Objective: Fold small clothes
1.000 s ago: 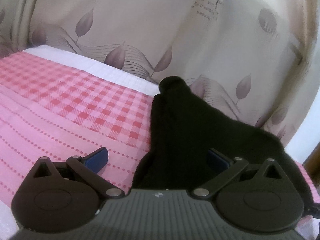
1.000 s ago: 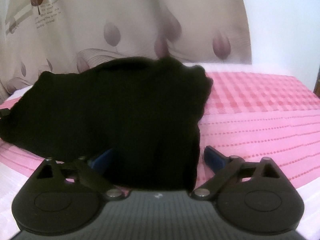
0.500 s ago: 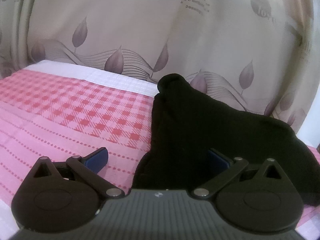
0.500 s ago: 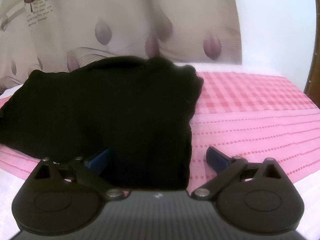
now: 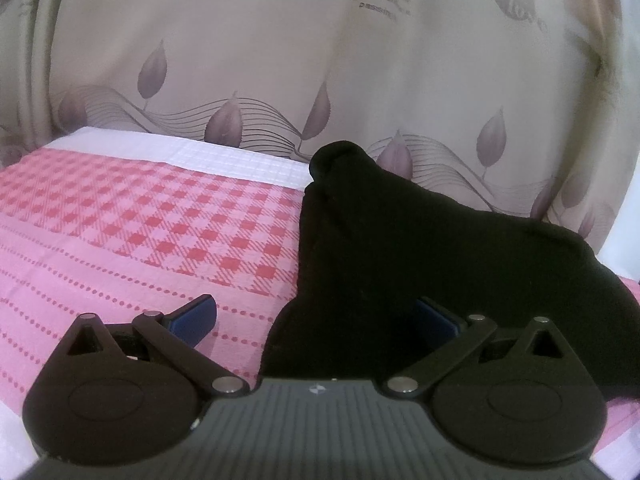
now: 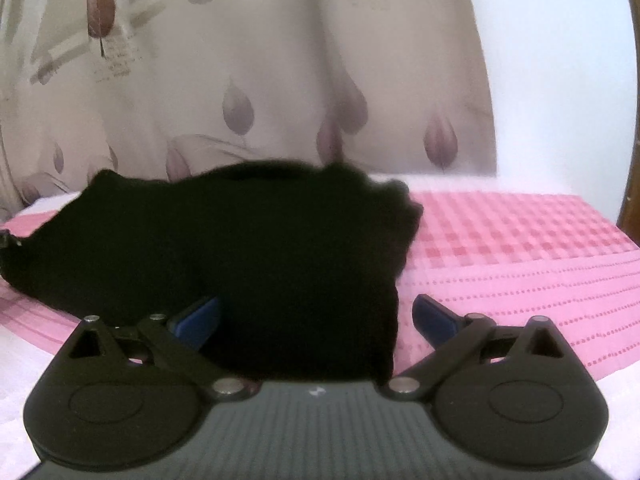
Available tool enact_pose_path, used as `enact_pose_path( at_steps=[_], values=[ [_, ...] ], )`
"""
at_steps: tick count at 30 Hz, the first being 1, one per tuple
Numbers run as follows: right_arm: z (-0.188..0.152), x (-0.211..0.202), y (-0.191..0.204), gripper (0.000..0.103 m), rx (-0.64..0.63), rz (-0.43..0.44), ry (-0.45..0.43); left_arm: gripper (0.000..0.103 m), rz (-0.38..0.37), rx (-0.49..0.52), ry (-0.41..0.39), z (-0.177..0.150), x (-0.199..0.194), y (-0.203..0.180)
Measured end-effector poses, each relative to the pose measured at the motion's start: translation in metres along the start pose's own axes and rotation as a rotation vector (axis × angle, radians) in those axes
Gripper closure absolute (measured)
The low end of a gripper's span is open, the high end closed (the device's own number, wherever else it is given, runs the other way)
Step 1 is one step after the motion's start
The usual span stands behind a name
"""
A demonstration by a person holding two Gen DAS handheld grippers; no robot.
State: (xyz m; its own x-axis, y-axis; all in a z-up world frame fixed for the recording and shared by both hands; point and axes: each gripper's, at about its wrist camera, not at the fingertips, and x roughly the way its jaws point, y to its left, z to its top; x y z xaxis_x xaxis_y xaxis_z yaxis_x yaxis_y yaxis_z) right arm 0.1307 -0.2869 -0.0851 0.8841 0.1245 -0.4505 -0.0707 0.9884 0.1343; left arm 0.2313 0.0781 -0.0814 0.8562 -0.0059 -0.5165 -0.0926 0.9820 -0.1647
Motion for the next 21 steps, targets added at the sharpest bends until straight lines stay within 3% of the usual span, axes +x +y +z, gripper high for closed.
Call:
enact_pose_path(
  at_steps=[4,21],
  values=[
    [0.0010,-0.0011,-0.0015,0.000,0.017,0.037,-0.010,0.000,0.003,0.005,0.002,-0.0001,0.0007,-0.0010],
    [-0.0005,-0.0082,0.0010,0.000,0.019,0.016,-0.049,0.000,0.007,0.040,0.020,-0.0012,0.0029,-0.0063]
  ],
)
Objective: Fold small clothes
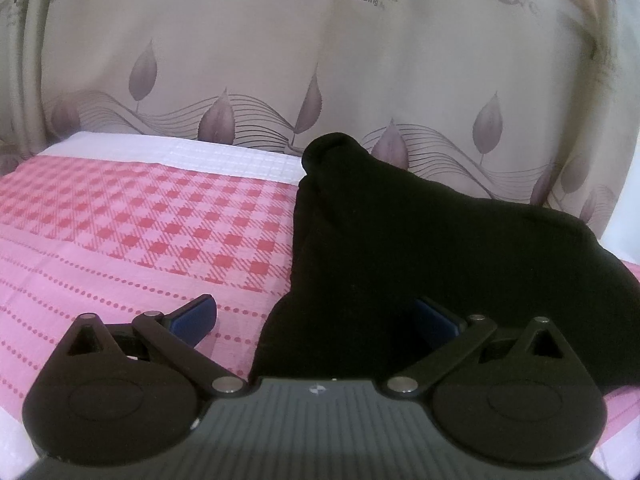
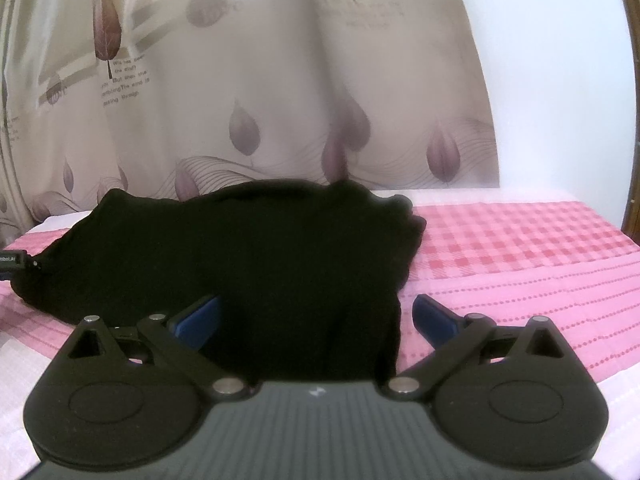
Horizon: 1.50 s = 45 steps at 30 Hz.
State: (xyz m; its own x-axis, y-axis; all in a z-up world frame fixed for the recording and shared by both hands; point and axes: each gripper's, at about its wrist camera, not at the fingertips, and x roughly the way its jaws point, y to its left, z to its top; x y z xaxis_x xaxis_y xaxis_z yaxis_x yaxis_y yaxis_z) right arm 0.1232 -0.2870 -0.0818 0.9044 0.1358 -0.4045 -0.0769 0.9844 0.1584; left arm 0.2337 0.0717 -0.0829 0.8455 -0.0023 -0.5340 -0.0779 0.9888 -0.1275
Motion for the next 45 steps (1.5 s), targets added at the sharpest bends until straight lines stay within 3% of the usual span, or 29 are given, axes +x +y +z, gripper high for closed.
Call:
enact_pose_path(
  at_steps=[11,15,17,22,28,31,34,35,36,37,39,45],
  values=[
    [0.000,0.002,0.000,0.000,-0.002,-0.011,0.010,0.000,-0.023,0.002,0.033,0.002,0.005,0.002],
    [0.000,0.002,0.000,0.000,-0.003,-0.013,0.014,0.000,-0.201,-0.022,0.042,0.010,0.006,0.017],
    [0.000,0.002,0.000,0.000,-0.002,-0.012,0.013,0.000,-0.244,-0.004,0.049,0.021,0.009,0.024],
    [0.000,0.000,-0.001,0.000,-0.004,-0.012,-0.002,0.000,-0.413,-0.100,0.168,0.056,0.045,0.053],
    [0.000,-0.001,0.000,0.000,-0.007,-0.012,-0.011,0.004,-0.477,-0.166,0.238,0.075,0.096,0.066],
    [0.000,-0.002,0.000,0.000,-0.008,-0.014,-0.017,0.005,-0.507,-0.090,0.261,0.083,0.109,0.055],
    [0.000,-0.002,0.001,0.000,-0.010,-0.014,-0.022,0.016,-0.513,0.000,0.281,0.089,0.117,0.043],
    [0.000,-0.003,0.001,0.000,-0.010,-0.014,-0.025,0.033,-0.514,0.012,0.290,0.091,0.119,0.040],
    [0.000,-0.003,0.001,0.000,-0.009,-0.014,-0.028,0.073,-0.513,0.011,0.303,0.093,0.123,0.040],
    [-0.001,-0.004,0.001,0.000,-0.009,-0.014,-0.032,0.082,-0.524,-0.029,0.343,0.093,0.131,0.043],
    [-0.002,-0.007,0.002,0.000,-0.009,-0.016,-0.041,0.082,-0.551,-0.105,0.341,0.090,0.136,0.051],
    [-0.002,-0.009,0.002,0.000,-0.004,-0.016,-0.048,0.083,-0.515,-0.132,0.277,0.084,0.122,0.041]
  ],
)
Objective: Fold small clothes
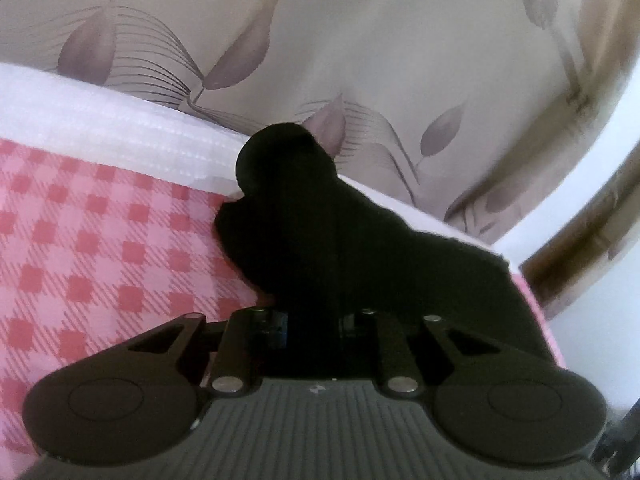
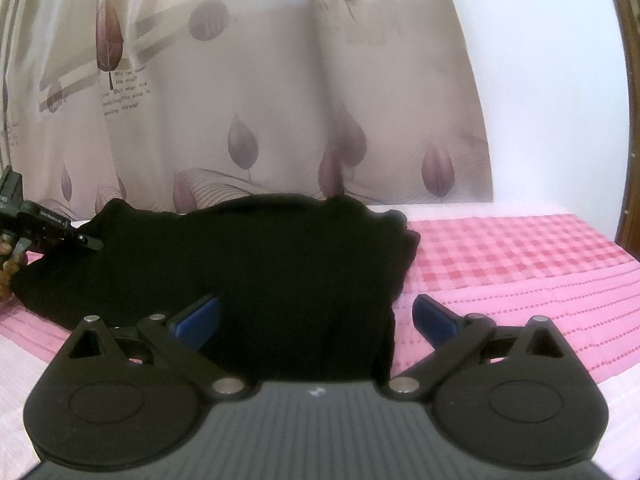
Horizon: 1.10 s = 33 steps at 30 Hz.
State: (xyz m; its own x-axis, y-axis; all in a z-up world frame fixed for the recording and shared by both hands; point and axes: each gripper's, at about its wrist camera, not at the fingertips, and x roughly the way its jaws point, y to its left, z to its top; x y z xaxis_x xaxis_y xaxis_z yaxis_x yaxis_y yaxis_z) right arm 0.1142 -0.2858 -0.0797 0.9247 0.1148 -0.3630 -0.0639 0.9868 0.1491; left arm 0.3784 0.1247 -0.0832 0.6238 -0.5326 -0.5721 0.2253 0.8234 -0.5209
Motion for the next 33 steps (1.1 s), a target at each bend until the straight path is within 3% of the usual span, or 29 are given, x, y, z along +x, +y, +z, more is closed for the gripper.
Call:
enact_pose_path(
  at_steps=[10,18,25,33],
  values=[
    [-0.001,-0.008,-0.002,0.000,0.024,0.005,-0.043,0.085,0.115,0.027,-0.012,0.012,-0.008,-0.050],
    [-0.002,-0.014,-0.004,0.000,0.038,0.017,-0.078,0.087,0.182,-0.066,-0.013,0.017,-0.010,-0.081],
    [-0.003,-0.019,-0.007,0.000,0.059,0.029,-0.114,0.087,0.193,-0.200,-0.030,0.019,-0.009,-0.125],
    [-0.006,-0.025,-0.010,0.000,0.084,0.046,-0.152,0.088,0.150,-0.261,0.008,0.006,0.025,-0.193]
  ],
)
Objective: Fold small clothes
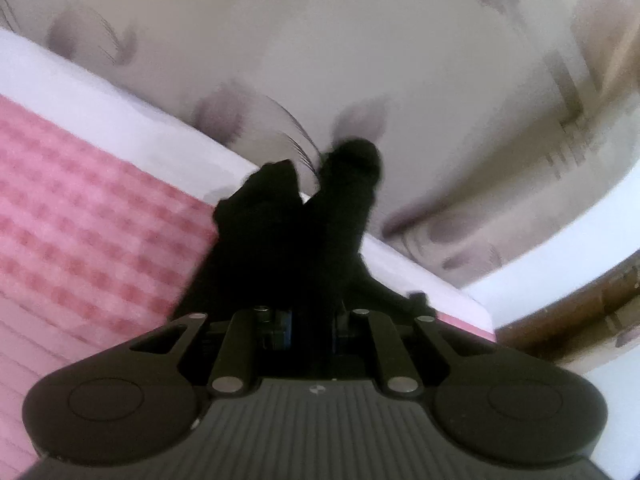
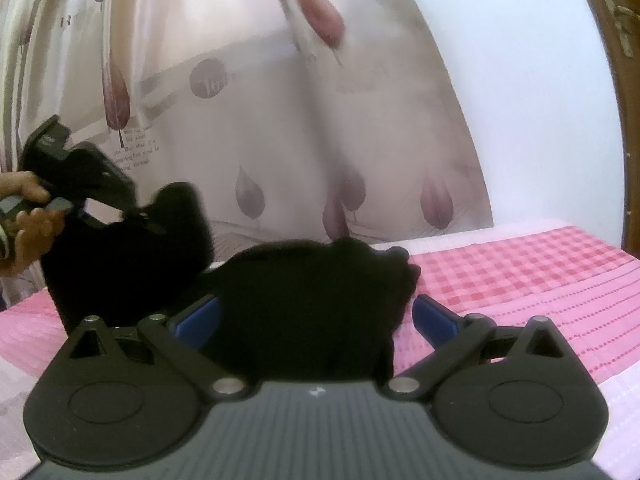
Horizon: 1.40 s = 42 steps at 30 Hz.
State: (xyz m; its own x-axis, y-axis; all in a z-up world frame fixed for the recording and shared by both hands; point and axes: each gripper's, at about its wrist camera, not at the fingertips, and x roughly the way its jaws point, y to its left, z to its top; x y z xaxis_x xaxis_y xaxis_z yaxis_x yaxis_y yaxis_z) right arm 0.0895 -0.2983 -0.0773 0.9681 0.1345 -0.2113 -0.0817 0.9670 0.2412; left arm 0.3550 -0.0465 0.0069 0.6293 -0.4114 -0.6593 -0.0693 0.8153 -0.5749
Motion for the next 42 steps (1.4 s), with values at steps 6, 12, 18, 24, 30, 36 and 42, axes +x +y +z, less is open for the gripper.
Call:
enact_pose_path(
  at_steps=[6,12,18,24,30,36,42],
  values=[
    [0.000,-0.005,-0.003,0.000,0.033,0.022,-0.024,0.088,-0.046,-0.059,0.074,-0.028,0.036,-0.028],
    [-0.001,-0.008,-0.005,0.000,0.057,0.038,-0.033,0.054,-0.260,-0.117,0.162,-0.037,0.060,-0.023],
    [-0.002,-0.017,-0.009,0.000,0.074,0.091,-0.081,0.022,-0.430,0.080,0.019,-0.031,0.009,-0.020],
    [0.019,0.002,-0.008,0.000,0.189,0.280,0.022,0.001,-0.270,0.270,-0.214,-0.071,-0.042,0.036],
    [0.042,0.082,0.001,0.000,0.203,0.320,0.185,0.001,-0.221,0.281,-0.264,-0.123,-0.039,0.092],
    [0.032,0.150,0.004,0.002,0.268,0.253,0.365,0.000,-0.263,0.265,-0.369,-0.139,-0.042,0.102],
    [0.020,0.167,0.021,0.078,0.236,0.233,0.369,0.000,-0.247,0.123,-0.324,-0.130,-0.033,0.123]
  ],
)
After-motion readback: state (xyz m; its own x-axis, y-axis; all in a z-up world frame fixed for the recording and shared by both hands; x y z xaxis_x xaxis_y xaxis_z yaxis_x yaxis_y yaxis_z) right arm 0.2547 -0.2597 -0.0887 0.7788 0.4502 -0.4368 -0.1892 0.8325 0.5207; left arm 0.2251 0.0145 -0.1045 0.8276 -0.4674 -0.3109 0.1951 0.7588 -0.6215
